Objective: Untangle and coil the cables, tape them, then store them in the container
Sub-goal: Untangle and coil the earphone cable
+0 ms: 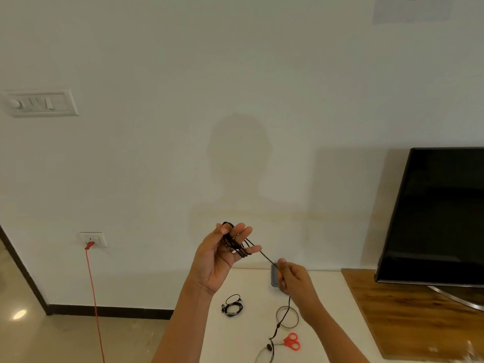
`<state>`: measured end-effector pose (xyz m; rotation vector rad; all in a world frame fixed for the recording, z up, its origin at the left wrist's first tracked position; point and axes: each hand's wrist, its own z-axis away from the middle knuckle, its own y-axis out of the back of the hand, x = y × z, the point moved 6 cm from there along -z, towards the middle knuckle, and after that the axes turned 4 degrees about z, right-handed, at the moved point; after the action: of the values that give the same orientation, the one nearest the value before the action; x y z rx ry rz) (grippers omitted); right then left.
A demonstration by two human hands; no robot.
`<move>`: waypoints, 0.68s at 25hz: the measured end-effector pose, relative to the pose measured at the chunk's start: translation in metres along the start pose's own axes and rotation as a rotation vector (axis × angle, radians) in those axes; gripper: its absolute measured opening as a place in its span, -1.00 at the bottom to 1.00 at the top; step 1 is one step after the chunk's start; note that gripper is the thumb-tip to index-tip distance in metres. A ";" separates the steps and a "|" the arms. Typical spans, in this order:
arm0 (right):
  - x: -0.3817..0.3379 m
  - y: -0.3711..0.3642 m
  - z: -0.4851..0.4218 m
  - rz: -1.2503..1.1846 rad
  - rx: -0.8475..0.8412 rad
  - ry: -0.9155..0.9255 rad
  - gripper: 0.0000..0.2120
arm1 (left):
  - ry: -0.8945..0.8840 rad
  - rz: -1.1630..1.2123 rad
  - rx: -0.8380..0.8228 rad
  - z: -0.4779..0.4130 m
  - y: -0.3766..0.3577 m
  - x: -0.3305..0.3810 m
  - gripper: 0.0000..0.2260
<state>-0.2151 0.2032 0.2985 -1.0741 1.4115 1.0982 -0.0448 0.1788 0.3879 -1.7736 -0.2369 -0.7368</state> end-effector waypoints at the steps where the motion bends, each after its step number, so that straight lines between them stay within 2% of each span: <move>1: 0.005 -0.006 0.007 -0.011 -0.016 -0.018 -0.57 | -0.018 -0.022 -0.007 -0.003 -0.001 0.001 -0.71; 4: 0.013 -0.022 0.038 0.032 -0.100 -0.034 -0.58 | -0.072 -0.197 0.014 -0.015 0.007 0.005 -0.75; 7: -0.009 -0.031 0.069 0.101 -0.206 0.036 -0.59 | -0.072 -0.532 0.076 -0.018 0.023 -0.001 -0.78; 10: -0.069 -0.025 0.072 0.184 -0.184 0.224 -0.57 | 0.025 -0.884 -0.066 -0.009 0.029 -0.024 -0.75; 12: -0.109 -0.015 0.057 0.247 -0.124 0.347 -0.63 | 0.131 -0.919 -0.164 -0.001 0.032 -0.042 -0.75; 14: -0.134 -0.004 0.029 0.300 -0.046 0.410 -0.64 | 0.222 -0.878 -0.185 0.006 0.033 -0.053 -0.74; 17: -0.129 0.011 -0.022 0.370 0.022 0.348 -0.68 | 0.298 -0.702 -0.217 0.011 0.024 -0.060 -0.70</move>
<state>-0.2169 0.1920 0.4292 -1.0475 1.9537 1.1877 -0.0750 0.1932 0.3317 -1.7509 -0.6099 -1.5623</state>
